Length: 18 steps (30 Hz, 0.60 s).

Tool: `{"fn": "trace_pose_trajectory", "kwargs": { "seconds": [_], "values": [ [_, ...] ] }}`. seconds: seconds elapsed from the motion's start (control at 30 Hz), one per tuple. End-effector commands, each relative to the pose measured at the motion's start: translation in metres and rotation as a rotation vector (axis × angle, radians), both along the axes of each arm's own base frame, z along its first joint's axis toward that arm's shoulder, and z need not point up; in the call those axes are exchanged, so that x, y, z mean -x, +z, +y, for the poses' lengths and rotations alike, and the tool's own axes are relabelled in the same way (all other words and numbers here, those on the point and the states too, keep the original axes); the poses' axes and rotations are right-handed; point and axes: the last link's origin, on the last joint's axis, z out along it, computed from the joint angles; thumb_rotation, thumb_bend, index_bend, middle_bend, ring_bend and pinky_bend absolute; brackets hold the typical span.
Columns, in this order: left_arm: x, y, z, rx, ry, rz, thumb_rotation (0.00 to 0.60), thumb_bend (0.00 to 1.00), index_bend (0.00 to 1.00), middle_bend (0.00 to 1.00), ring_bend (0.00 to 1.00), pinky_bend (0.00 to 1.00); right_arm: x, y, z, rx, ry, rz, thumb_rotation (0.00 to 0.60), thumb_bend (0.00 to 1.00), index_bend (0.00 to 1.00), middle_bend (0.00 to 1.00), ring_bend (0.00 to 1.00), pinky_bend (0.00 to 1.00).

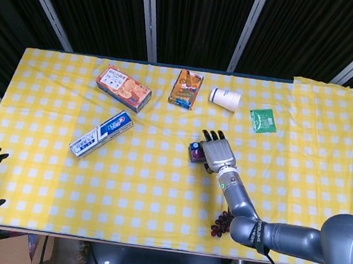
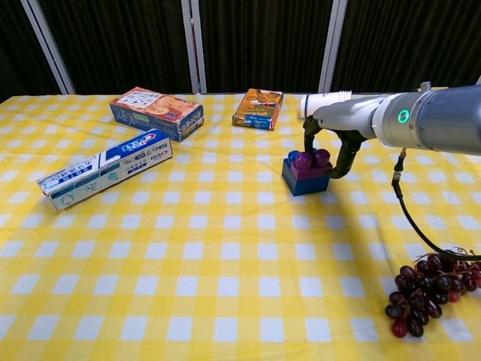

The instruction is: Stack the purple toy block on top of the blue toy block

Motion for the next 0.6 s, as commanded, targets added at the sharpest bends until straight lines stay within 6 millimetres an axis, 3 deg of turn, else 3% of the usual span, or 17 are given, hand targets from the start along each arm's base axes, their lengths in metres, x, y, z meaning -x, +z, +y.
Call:
{"fn": "trace_pose_trajectory", "kwargs": {
  "seconds": [0.03, 0.27, 0.6],
  "values": [
    [0.0, 0.0, 0.0, 0.0, 0.002, 0.001, 0.6, 0.0, 0.09, 0.0, 0.0, 0.04, 0.0, -0.001, 0.0, 0.0, 0.001, -0.004, 0.6, 0.42, 0.33, 0.0, 0.02, 0.0],
    [0.001, -0.002, 0.001, 0.004, 0.004, 0.002, 0.6, 0.0, 0.09, 0.0, 0.0, 0.04, -0.017, 0.011, 0.002, 0.021, 0.044, -0.033, 0.6, 0.42, 0.33, 0.0, 0.02, 0.0],
    [0.0, -0.003, 0.001, 0.015, -0.001, -0.001, 0.6, 0.0, 0.09, 0.0, 0.0, 0.04, -0.036, 0.058, 0.025, 0.083, 0.091, -0.121, 0.6, 0.42, 0.33, 0.0, 0.02, 0.0]
  ]
}}
